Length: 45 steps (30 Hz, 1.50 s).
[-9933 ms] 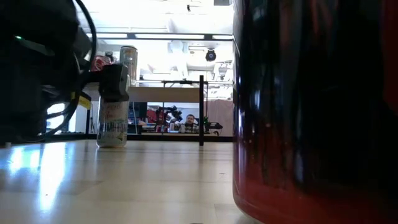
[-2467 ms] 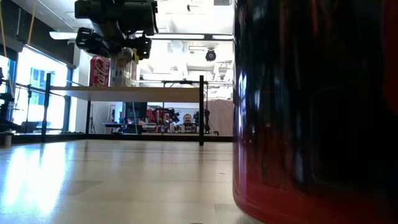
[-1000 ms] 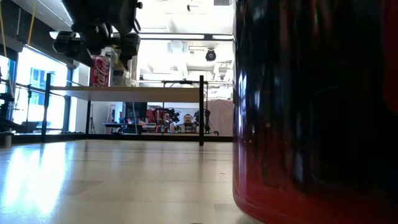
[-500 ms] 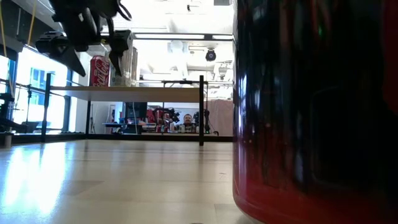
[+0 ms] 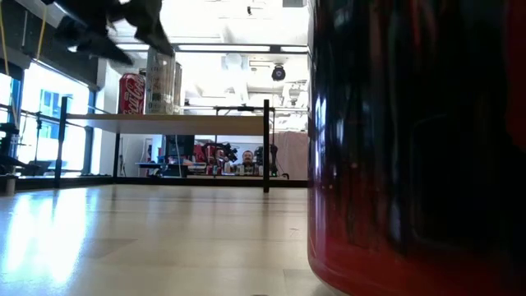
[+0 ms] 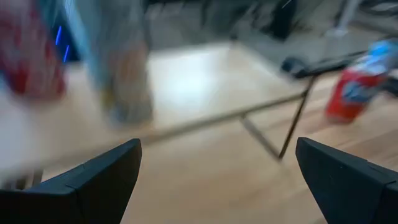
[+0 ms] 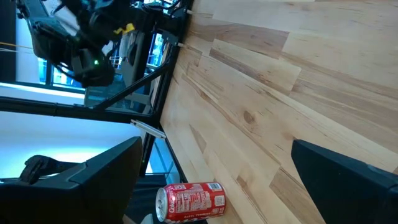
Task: Place canned beverage on shelf
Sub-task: Put the top blue soda can on the shelf
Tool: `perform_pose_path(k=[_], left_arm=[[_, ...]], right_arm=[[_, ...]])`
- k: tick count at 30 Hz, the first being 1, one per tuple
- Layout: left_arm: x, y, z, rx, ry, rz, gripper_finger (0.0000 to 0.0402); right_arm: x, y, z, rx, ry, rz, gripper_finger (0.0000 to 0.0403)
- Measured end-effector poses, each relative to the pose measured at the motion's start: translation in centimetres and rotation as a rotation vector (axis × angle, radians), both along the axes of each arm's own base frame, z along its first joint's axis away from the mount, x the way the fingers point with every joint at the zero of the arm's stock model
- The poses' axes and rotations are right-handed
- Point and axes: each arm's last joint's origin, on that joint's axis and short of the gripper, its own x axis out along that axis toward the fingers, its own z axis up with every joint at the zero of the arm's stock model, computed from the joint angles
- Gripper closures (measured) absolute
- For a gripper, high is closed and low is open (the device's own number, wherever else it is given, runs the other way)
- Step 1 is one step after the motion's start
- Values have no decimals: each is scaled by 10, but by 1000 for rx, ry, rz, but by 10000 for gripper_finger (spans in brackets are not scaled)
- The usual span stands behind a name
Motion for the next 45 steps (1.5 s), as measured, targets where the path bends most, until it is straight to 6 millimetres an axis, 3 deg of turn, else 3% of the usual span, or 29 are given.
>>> perform_pose_path(k=[4,13,29,35,41,45], left_arm=[[-4,-11,4,179,35,-118,2],[-25,-30,11,366,135,-293,2],[-57,-54,15,251,209,-454,2],[-84,-41,-9,329,2,-556,2],[-113,-8,-46,223,-173,-586,2],[-123,-1,-55,210,-191,-631,2]], right_arm=[[0,0,0,0,0,0,3],[0,0,0,0,0,1,3],[0,0,0,0,-1,0,3],[0,0,0,0,-1,0,3],[0,0,0,0,0,0,3],[0,0,0,0,0,0,3]])
